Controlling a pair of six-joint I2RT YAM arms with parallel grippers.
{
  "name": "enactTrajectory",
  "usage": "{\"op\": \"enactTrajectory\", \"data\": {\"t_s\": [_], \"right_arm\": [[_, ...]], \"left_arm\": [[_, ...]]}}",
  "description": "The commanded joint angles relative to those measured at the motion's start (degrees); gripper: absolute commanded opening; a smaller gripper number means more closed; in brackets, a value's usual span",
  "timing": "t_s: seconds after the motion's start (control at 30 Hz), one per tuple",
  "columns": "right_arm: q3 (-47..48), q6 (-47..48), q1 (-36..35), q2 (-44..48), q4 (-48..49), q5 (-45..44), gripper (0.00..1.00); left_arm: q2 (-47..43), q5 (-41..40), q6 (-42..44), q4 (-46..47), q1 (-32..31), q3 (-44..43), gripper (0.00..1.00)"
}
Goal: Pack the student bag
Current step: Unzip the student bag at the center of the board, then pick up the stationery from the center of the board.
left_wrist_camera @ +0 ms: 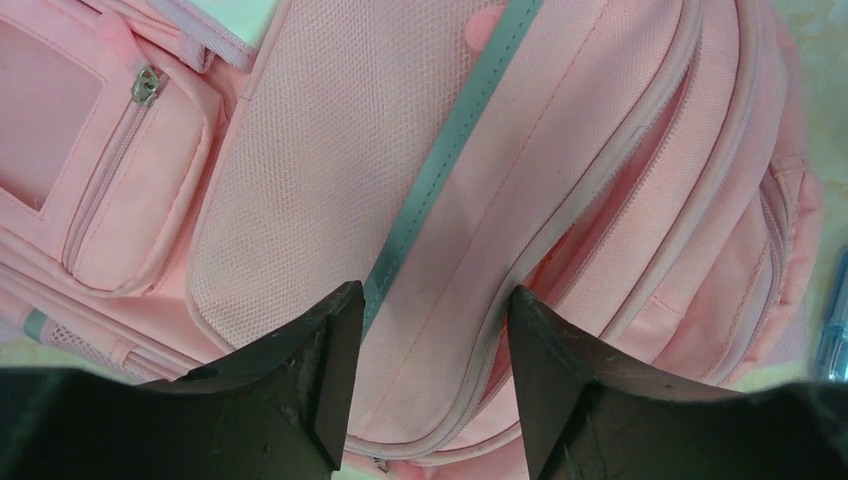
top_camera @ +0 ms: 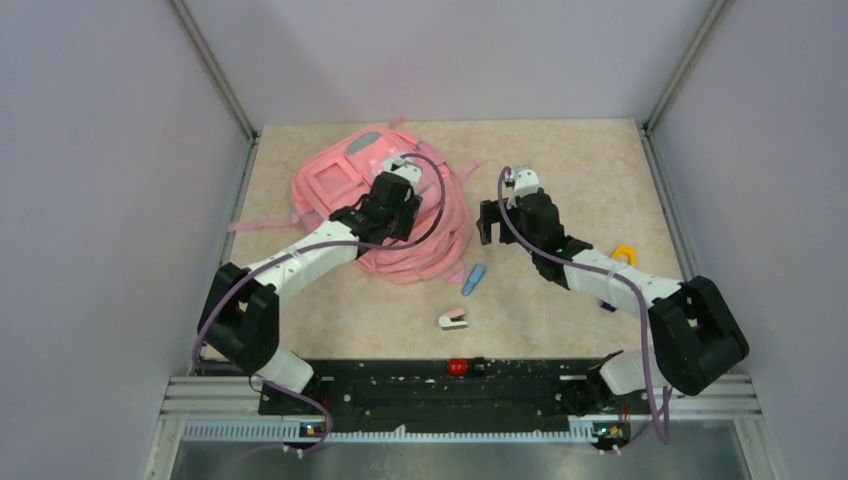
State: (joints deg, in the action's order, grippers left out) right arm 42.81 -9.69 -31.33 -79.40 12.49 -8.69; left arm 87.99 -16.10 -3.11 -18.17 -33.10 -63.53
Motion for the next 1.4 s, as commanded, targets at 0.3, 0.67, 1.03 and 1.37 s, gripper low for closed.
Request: {"op": "enactTrajectory", "data": {"t_s": [0.3, 0.67, 1.03, 1.37], "right_arm": [[2.86, -1.4, 0.22, -0.11, -0.95, 0.64, 0.9], [3.03, -12.25, -0.97, 3.49, -21.82, 1.95, 0.67], [3.17, -19.91, -10.09, -0.74, -27.66, -5.29, 0.65], [8.91, -22.42, -14.71, -10.99, -27.1, -10.29, 0.64]], "left_arm": [[6.27, -2.82, 1.0, 0.59, -3.02, -0.95, 0.35], [-4.59, -2.57, -4.54, -1.51, -3.58, -1.04, 0.0], [-14.42, 1.7, -7.07, -0.62, -3.57, 1.42, 0.0], [-17.45, 1.73, -7.17, -0.63, -3.6, 1.9, 0.0]]}}
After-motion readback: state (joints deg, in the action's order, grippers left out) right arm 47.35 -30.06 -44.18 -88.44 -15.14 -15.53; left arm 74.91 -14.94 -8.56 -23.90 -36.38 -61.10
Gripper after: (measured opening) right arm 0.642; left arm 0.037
